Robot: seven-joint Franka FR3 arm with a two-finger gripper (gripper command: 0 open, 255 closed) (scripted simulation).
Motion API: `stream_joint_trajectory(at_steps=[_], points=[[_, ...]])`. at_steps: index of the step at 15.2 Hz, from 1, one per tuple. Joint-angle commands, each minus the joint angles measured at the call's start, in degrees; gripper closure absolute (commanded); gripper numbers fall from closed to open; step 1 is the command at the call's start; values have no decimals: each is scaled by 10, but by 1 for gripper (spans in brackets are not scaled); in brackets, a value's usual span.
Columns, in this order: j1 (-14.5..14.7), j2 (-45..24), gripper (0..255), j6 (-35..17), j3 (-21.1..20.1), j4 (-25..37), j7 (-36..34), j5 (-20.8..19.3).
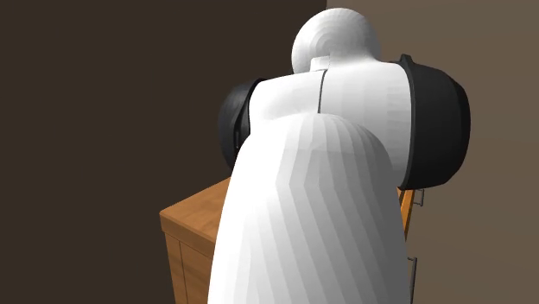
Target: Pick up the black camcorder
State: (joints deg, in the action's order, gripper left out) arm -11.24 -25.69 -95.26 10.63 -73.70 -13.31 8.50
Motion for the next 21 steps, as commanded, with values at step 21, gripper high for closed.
stream_joint_trajectory(at_steps=[21], points=[[-16, -42, 255, 141, -1, 182, -10, 6]])
